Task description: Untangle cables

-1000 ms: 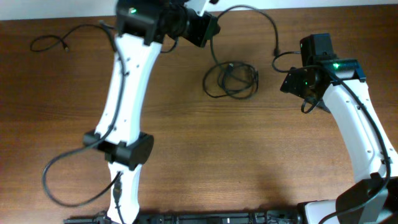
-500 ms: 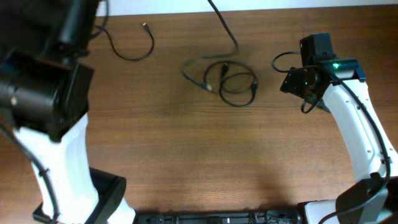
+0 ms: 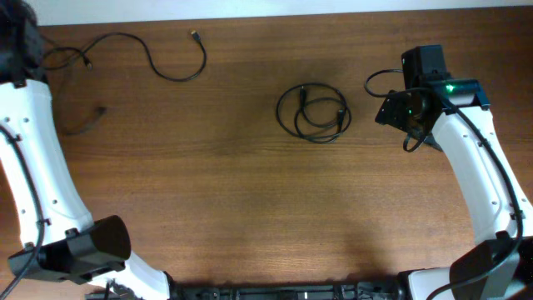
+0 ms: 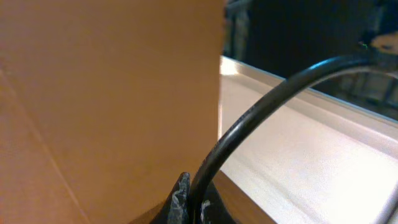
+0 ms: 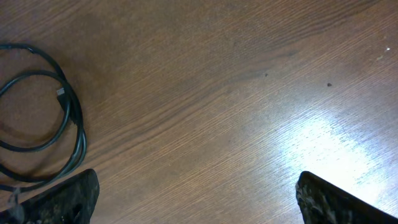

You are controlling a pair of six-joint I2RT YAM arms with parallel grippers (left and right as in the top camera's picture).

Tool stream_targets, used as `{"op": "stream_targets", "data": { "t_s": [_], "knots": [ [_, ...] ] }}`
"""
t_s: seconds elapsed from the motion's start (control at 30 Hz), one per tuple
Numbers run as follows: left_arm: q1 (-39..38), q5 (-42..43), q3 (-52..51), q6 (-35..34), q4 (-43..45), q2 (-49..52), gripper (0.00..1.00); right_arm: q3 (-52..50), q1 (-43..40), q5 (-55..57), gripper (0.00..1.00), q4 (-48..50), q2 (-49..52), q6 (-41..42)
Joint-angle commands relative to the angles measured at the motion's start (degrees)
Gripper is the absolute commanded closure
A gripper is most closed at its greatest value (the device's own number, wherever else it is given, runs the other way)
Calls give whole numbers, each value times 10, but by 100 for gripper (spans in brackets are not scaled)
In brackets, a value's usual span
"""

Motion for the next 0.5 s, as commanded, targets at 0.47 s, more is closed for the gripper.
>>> {"op": "stream_targets", "data": {
  "t_s": [0.47],
  "knots": [
    [85, 261, -372, -189, -129, 2, 94, 2, -2, 10, 1, 0, 1, 1]
  ]
}}
